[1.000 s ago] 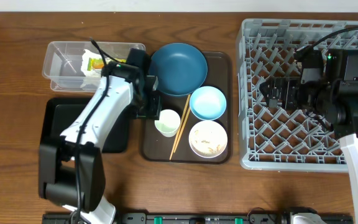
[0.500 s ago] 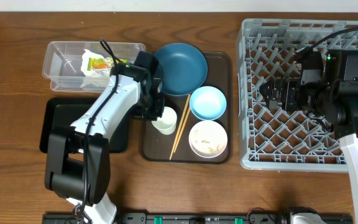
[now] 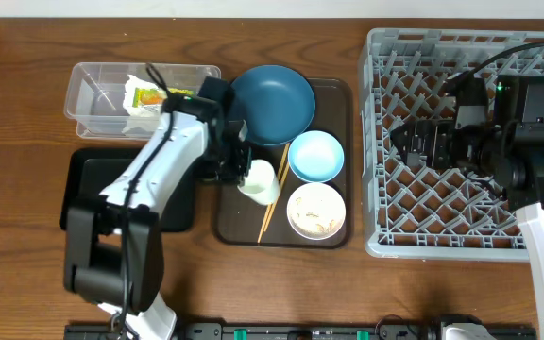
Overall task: Sort waste into correct bins and load items into the dishwasher rack
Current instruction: 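Grasp white paper cup with left gripper and lift it, then hand white cup from left gripper to right gripper, then place white cup upside down in dish rack with right gripper, then move right gripper to light-blue bowl and grasp its rim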
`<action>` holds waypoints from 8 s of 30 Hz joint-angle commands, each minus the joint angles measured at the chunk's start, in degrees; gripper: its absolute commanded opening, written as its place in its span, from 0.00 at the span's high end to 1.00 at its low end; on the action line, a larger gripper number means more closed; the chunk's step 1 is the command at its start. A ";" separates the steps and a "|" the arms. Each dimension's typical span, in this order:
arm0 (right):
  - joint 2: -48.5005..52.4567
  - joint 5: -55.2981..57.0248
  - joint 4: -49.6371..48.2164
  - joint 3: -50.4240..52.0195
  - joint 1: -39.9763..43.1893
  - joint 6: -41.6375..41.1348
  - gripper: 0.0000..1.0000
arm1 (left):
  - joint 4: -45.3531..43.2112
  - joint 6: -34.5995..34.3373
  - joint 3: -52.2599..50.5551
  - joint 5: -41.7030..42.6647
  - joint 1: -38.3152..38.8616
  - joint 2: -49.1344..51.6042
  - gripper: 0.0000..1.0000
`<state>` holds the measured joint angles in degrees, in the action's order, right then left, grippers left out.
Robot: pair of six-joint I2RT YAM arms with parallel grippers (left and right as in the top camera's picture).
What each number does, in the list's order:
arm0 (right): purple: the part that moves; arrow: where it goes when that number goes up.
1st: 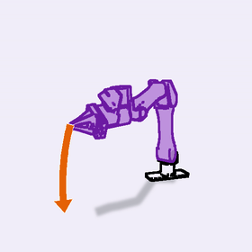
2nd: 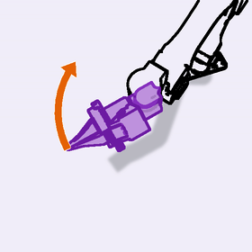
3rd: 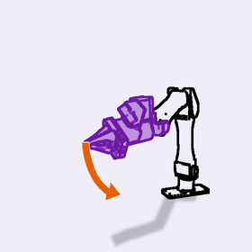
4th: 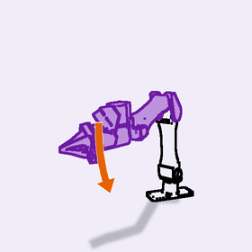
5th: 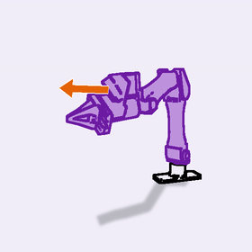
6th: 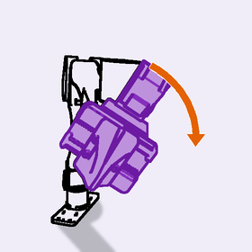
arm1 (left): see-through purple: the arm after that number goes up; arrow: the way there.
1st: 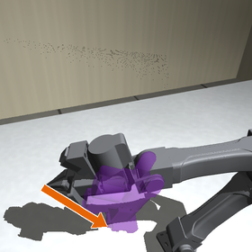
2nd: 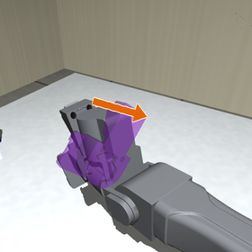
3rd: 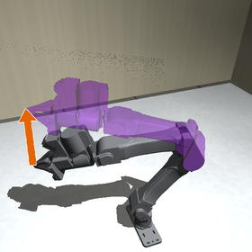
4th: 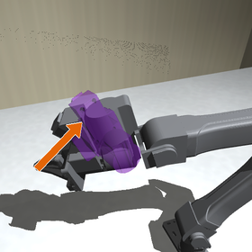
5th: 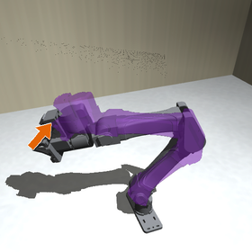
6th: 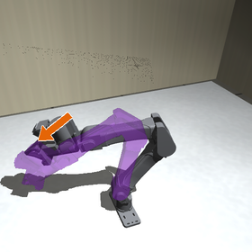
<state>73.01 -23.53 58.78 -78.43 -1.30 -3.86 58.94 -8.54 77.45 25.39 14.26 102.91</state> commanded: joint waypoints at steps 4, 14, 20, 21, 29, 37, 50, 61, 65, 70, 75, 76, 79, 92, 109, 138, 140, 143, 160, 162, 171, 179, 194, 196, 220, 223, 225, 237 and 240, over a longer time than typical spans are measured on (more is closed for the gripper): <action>1.68 -6.97 -2.62 0.57 0.11 1.16 0.01 | -1.57 2.10 2.80 22.05 -4.55 -10.43 0.94; 2.75 -39.21 -24.90 8.17 0.09 2.64 0.03 | -9.16 2.01 2.78 36.50 -9.18 -18.27 0.94; 2.78 -48.17 -35.89 12.76 0.09 1.60 0.05 | -12.98 2.03 2.60 46.40 -9.92 -15.63 0.94; 2.78 -49.48 -37.75 13.51 0.09 0.98 0.05 | -13.66 2.01 2.60 48.46 -9.92 -14.99 0.94; 2.80 -50.86 -47.95 17.70 -2.62 -3.45 0.02 | -16.15 1.77 2.60 56.92 -9.90 -10.45 0.94; 6.47 -47.41 -60.08 17.86 -8.11 -10.14 0.01 | -16.13 1.77 2.58 61.24 -9.90 -10.25 0.94; 14.01 -49.44 -81.22 17.86 -12.46 -24.06 0.04 | -15.54 1.79 2.58 64.15 -7.85 -10.25 0.94; 14.12 -51.84 -86.18 17.86 -13.42 -27.63 0.37 | -15.56 1.81 2.58 63.95 -7.21 -10.23 0.94; 14.12 -53.40 -86.18 17.86 -13.42 -27.61 0.40 | -15.56 1.79 2.58 63.98 -7.21 -10.23 0.94; 14.12 -54.55 -86.20 17.86 -13.40 -27.56 0.41 | -15.56 1.79 2.58 63.98 -7.21 -10.23 0.94; 14.12 -54.53 -86.23 17.86 -13.33 -27.56 0.62 | -15.56 1.81 2.58 63.95 -7.21 -10.23 0.83; 14.12 -54.53 -86.23 17.86 -13.22 -27.56 0.62 | -15.56 1.81 2.58 63.95 -7.21 -10.23 0.78; 14.10 -54.53 -86.23 17.86 -11.93 -27.58 0.67 | -15.56 1.81 2.58 63.98 -7.21 -10.23 0.67; 14.10 -55.45 -84.61 17.86 4.22 -30.84 0.76 | -16.92 1.81 2.58 63.91 -7.72 -10.23 0.59; 6.10 -23.74 -36.98 13.42 9.20 -9.88 0.74 | -15.98 0.79 2.58 26.67 -7.74 -10.23 0.58; 14.93 21.18 20.33 -4.00 -5.75 -11.96 0.78 | -8.83 0.98 2.58 -3.65 -7.74 -10.23 0.54; 16.92 21.20 20.74 -4.00 -5.77 -11.96 0.79 | -8.81 0.98 2.58 -3.65 -7.74 -10.23 0.54; 19.45 21.18 20.28 -4.00 -5.81 -11.96 0.79 | -8.83 0.98 2.58 -3.65 -7.74 -10.23 0.54; 23.37 20.13 18.08 -4.59 -5.92 -11.65 0.10 | -8.83 0.98 2.58 -3.65 -7.74 -10.23 0.54; 23.26 20.11 18.47 -5.86 -5.90 -11.28 0.10 | -8.90 0.98 2.58 -3.65 -7.74 -10.23 0.54; 23.19 17.11 21.07 -18.88 -8.09 -8.94 0.16 | -8.83 0.98 2.58 -3.65 -7.74 -10.23 0.53; 23.52 16.61 15.76 -20.87 -15.43 -9.92 0.17 | -8.00 1.44 2.62 -4.09 -7.02 -10.25 0.53; 23.78 19.28 4.55 -15.54 -23.45 -18.67 0.29 | -7.96 2.45 2.62 -6.62 -5.66 -11.02 0.53; 23.78 20.50 4.39 -15.10 -23.58 -20.06 0.28 | -8.00 2.45 2.62 -6.62 -5.53 -11.02 0.53; 20.68 18.16 10.43 -17.29 -19.67 -19.26 0.26 | -7.89 -12.22 2.69 -21.59 13.99 -11.02 0.50; 21.42 18.16 8.98 -16.81 -21.38 -19.91 0.27 | -8.00 -13.27 2.69 -21.59 13.68 -11.04 0.50; 22.08 18.14 7.78 -16.59 -22.08 -20.02 0.28 | -9.03 -13.20 2.69 -20.85 13.70 -11.04 0.50; 29.46 21.81 2.67 -16.57 -25.24 -25.20 0.38 | -10.34 -13.25 2.69 -20.11 10.51 -11.10 0.49; 32.76 24.06 2.51 -16.57 -25.90 -26.38 0.40 | -9.66 -13.25 2.69 -20.11 7.43 -11.19 0.50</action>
<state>102.63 -2.92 61.45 -94.56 -25.85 -27.57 48.77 -21.21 79.33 5.80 24.53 92.64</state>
